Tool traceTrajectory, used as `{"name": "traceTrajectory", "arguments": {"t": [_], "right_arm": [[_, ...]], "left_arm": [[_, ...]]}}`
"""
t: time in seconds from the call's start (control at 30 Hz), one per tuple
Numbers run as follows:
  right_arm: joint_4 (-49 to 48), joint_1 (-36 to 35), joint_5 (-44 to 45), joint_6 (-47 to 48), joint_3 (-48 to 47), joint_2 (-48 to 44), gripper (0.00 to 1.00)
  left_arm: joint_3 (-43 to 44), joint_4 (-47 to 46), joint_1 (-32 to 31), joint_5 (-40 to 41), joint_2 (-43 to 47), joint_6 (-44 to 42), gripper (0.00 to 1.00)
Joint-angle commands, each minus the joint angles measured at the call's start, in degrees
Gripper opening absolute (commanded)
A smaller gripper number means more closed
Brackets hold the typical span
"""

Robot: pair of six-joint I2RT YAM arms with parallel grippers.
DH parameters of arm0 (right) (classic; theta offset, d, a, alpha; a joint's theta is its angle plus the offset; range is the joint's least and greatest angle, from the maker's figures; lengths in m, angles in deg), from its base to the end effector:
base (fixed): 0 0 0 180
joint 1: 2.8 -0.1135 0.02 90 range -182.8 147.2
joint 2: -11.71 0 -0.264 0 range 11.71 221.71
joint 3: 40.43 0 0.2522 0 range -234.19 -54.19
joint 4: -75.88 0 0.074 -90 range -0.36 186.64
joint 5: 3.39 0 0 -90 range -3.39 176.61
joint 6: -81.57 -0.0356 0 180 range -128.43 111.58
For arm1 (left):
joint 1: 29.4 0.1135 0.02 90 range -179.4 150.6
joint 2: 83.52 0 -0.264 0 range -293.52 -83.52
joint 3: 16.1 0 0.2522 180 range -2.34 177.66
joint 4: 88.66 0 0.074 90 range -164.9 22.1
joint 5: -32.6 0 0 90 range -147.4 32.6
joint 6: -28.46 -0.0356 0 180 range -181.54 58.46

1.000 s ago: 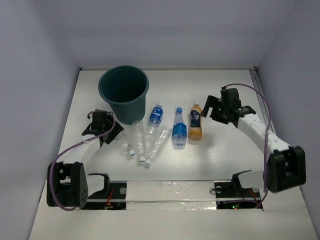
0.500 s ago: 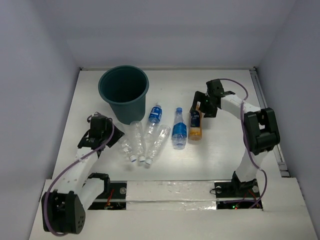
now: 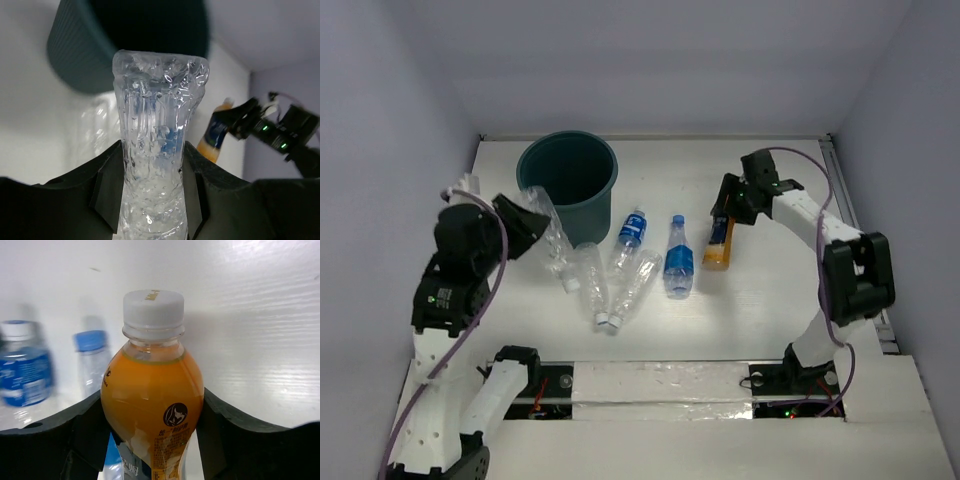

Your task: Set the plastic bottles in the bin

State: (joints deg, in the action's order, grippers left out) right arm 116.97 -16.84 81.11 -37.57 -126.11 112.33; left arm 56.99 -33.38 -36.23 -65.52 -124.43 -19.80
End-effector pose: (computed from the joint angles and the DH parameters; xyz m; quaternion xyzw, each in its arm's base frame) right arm 0.3615 0.0939 0.2172 0.1116 0.9488 0.1500 0.2544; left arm 0.1329 -0.0210 0.3778 -0.2124 0.8057 -0.2800 0.4769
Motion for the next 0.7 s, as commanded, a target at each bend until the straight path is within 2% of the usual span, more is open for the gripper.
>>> {"name": "traceTrajectory", "arguments": {"t": [0.0, 0.1, 0.23, 0.37, 0.5, 0.57, 0.6, 0.63, 0.67], "right_arm": [[-0.61, -0.11, 3.65, -0.12, 0.20, -11.74, 0.62], [-1.14, -0.11, 1.64, -1.52, 1.52, -19.98, 0.61], [-2.19, -0.89, -2.84, -5.47, 1.26, -28.62, 0.60], [-2.19, -4.58, -3.12, -8.11, -2.60, -32.06, 0.59], [-4.48, -8.27, -3.20, -11.71, -7.78, -31.28, 0.60], [-5.44, -11.17, -2.33, -13.12, -12.68, -28.39, 0.61], [-5.62, -12.05, -1.80, -13.56, -14.72, -27.15, 0.61], [-5.80, -13.02, -0.84, -13.83, -16.83, -25.66, 0.61], [-6.15, -14.59, -0.48, -14.35, -21.20, -22.52, 0.61]], "left_arm": [[16.11, -5.99, -0.29, 0.64, -7.13, -1.04, 0.25], [26.75, -10.56, -0.29, 3.81, -14.80, -1.04, 0.25], [34.70, -16.54, -0.29, 11.44, -23.24, -1.48, 0.27], [36.03, -23.75, -0.29, 20.66, -31.32, -3.32, 0.28], [32.01, -32.78, -0.29, 26.31, -35.28, -5.87, 0.29], [30.50, -35.18, -0.29, 28.58, -36.43, -7.80, 0.35], [29.97, -36.15, -0.29, 28.42, -37.74, -8.16, 0.42], [30.14, -35.98, -0.29, 28.07, -38.37, -8.51, 0.58], [30.23, -35.81, -0.29, 27.03, -38.81, -9.21, 0.65]]}}
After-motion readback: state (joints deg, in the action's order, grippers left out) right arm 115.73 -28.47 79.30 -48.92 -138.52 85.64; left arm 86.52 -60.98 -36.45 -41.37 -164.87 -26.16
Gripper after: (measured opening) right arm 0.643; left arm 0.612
